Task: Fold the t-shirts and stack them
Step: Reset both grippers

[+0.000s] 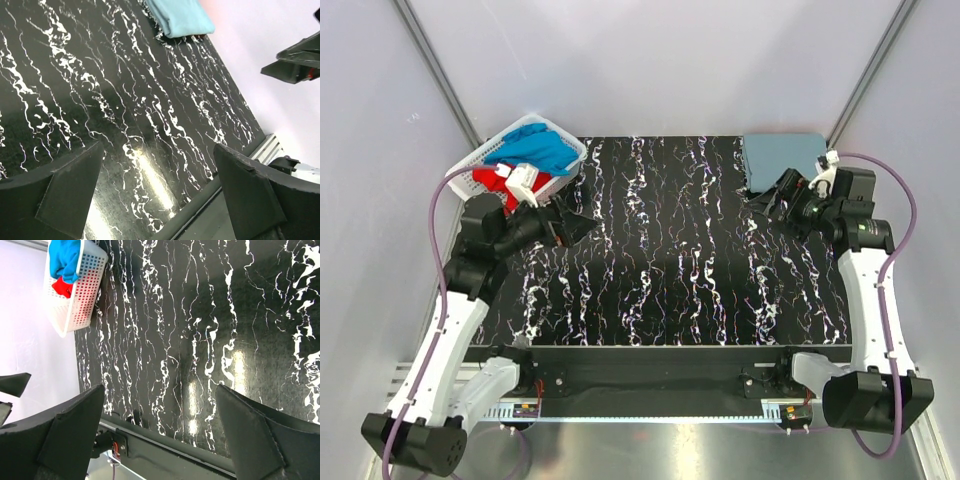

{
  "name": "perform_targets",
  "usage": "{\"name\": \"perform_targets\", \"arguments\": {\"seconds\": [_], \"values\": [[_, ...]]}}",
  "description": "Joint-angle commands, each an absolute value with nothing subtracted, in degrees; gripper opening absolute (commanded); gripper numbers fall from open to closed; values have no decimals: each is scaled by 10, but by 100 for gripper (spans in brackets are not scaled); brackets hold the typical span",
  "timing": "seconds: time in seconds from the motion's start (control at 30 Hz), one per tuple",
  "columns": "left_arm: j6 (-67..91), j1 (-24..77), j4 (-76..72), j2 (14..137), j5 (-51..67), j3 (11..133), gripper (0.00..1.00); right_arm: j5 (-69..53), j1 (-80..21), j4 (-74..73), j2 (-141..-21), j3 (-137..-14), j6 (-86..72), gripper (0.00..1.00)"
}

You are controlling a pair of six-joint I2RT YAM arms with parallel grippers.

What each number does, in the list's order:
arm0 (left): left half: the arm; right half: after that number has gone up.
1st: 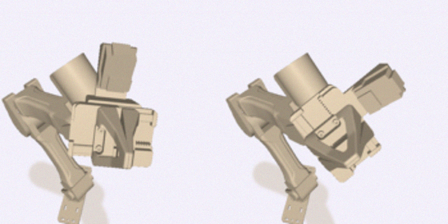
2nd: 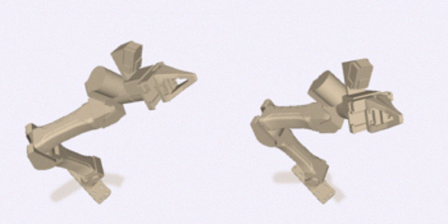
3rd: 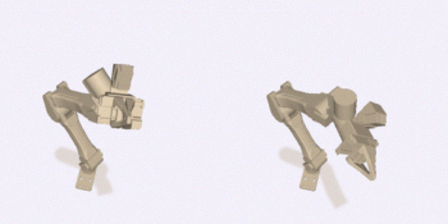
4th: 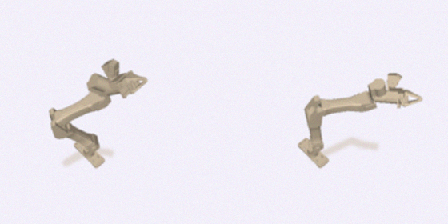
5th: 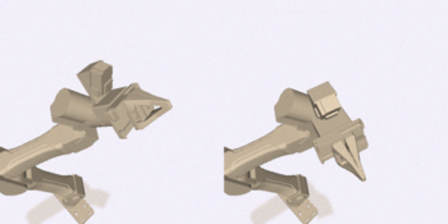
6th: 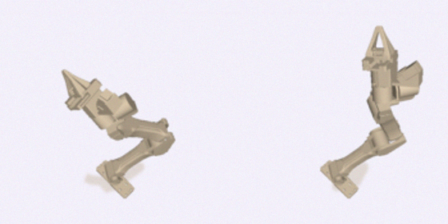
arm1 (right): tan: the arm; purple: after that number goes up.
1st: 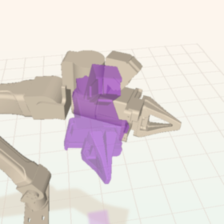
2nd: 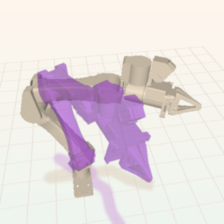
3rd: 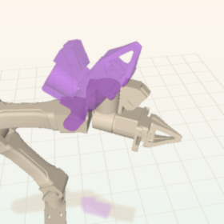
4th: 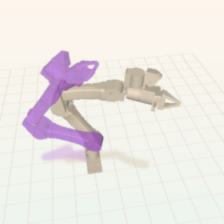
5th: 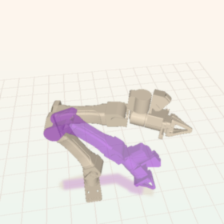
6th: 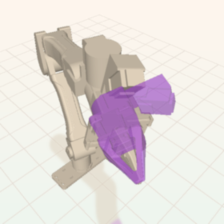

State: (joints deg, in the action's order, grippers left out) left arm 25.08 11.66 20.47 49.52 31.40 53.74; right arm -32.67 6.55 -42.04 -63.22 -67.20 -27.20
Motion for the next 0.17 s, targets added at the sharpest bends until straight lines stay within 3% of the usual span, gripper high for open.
{"name": "perform_targets", "arguments": {"seconds": [0.0, 0.13], "values": [[251, 113, 201, 488, 331, 567, 99, -352, 67, -391, -616, -671, -268, 100], [251, 114, 205, 479, 323, 571, 99, -341, 67, -388, -611, -671, -271, 100]]}}
